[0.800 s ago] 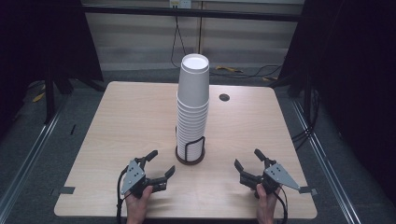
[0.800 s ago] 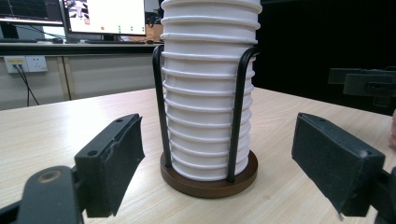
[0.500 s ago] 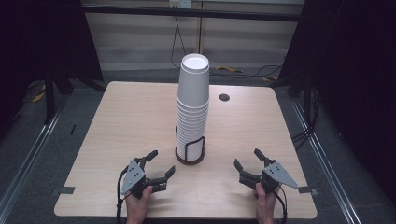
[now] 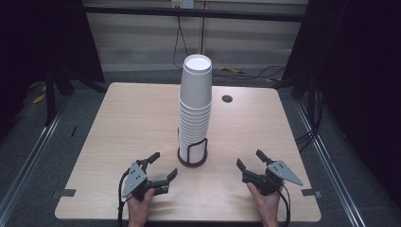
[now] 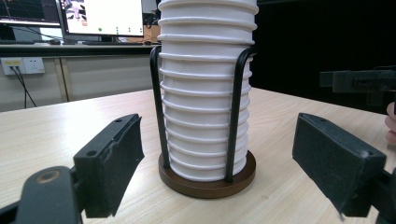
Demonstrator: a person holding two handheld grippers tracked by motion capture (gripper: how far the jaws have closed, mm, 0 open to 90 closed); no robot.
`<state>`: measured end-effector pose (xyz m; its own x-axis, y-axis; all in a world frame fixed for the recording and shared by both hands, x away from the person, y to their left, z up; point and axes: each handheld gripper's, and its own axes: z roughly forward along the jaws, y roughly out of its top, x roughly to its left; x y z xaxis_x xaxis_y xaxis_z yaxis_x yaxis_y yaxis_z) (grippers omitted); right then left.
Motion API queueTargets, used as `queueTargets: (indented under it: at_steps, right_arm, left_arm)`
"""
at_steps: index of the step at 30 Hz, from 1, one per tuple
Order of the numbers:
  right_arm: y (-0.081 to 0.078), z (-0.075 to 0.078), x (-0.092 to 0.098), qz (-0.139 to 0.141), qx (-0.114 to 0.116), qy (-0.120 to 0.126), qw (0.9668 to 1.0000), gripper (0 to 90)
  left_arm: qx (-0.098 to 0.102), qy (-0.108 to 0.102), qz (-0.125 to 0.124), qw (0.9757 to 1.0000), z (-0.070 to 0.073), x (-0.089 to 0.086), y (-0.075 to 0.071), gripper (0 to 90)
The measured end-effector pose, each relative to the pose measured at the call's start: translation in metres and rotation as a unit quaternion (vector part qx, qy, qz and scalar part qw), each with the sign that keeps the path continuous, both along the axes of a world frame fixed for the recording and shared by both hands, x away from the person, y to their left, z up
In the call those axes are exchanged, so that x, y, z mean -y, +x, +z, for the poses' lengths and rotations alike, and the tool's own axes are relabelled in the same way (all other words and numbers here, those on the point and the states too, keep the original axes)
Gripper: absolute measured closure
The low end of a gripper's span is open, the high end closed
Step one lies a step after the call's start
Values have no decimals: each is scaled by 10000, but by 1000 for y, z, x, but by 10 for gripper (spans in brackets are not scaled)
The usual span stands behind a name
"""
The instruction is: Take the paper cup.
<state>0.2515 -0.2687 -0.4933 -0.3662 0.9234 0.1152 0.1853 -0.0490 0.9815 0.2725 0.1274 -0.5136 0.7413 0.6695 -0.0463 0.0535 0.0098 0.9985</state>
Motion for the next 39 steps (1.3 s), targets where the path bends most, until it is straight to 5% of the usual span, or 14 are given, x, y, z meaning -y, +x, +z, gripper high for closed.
queueTargets:
  at_steps: [14,20,27,39]
  right_arm:
    - [7,16,-1,197,80,-88,9997,150]
    - [10,25,-1,230,-273,-84,9993,182]
    - [13,36,-2,323,-258,6,9991,148]
    - [21,56,-10,769,-252,36,9967,132]
  left_arm:
    - [11,-31,-16,10000,0,0,0,159]
    - [10,-71,-27,10000,0,1,-1,160]
    - [29,-68,-28,10000,0,1,-1,160]
    - [34,-64,-42,10000,0,1,-1,159]
